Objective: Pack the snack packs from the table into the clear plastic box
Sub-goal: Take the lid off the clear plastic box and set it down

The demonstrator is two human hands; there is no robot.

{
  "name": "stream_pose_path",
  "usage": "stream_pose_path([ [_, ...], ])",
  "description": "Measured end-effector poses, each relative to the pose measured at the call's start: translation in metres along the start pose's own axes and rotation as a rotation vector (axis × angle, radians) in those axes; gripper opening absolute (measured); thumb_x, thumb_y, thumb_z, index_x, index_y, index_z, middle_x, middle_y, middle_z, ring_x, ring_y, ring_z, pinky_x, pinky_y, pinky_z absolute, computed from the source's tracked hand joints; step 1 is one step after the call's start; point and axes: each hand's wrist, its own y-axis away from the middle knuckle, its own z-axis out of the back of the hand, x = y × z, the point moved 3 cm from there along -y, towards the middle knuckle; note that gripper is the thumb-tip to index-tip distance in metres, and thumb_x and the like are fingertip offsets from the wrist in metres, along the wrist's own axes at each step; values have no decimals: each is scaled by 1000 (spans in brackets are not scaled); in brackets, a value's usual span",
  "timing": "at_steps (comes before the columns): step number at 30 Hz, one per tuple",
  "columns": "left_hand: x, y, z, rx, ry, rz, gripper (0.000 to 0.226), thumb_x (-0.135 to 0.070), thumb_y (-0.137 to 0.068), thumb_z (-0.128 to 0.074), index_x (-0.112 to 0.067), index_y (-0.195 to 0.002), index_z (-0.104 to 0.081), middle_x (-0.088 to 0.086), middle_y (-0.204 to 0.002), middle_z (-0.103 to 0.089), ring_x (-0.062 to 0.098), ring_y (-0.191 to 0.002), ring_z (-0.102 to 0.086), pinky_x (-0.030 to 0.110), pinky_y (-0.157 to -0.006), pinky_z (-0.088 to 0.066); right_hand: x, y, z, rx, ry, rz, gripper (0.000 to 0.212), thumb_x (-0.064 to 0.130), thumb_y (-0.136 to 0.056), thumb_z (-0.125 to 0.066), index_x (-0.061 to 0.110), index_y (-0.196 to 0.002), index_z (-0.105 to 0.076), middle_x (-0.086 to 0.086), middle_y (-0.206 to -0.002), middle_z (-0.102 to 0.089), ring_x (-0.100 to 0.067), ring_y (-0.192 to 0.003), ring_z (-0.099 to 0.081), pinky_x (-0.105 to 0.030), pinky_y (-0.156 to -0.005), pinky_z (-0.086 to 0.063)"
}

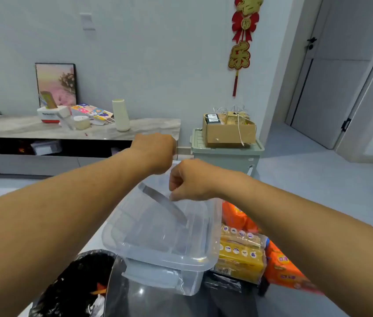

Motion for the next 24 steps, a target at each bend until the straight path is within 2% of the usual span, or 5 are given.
stream_pose_path([
  [5, 17, 17, 1, 31, -33, 142, 33, -20, -87, -52, -26, -119, -62, 2, -120, -65, 28, -106, -60, 35, -77, -44, 11, 10, -24, 136, 14, -71, 47, 30, -85, -80, 22, -125, -58, 1, -110, -64, -22, -97, -63, -32, -77, -54],
  [11, 45, 34, 5, 201, 107, 325, 43, -23, -84, -55, -18, -126, -54, 6, -123, -62, 30, -109, -59, 36, -81, -50, 18, 9, -47, 43, 82, -100, 40, 21, -87, -74, 19, -118, -49, -8, -107, -64, -29, -94, -64, -48, -85, -58],
  [15, 53, 40, 13, 137, 222, 346, 43, -14, -84, -57, -12, -128, -56, 12, -126, -63, 34, -112, -60, 38, -90, -51, 16, 5, -53, -58, 17, -151, 32, 18, -89, -69, 16, -116, -51, -11, -108, -63, -31, -95, -63, -48, -84, -58],
  [19, 52, 44, 44, 20, 463, 346, 30, -9, -83, -65, -2, -113, -70, 20, -114, -69, 37, -102, -66, 40, -86, -56, 17, 8, -42, -157, -90, -158, 19, 17, -81, -70, 14, -95, -56, -10, -99, -65, -31, -89, -61, -40, -73, -53],
  [24, 65, 41, 119, -86, 745, 363, 48, -45, -90, -61, -1, -108, -69, 18, -99, -74, 35, -86, -73, 40, -71, -59, 48, 22, 23, -358, -228, -73, 22, 18, -76, -74, 17, -82, -53, -4, -78, -59, -25, -71, -54, -34, -60, -45],
])
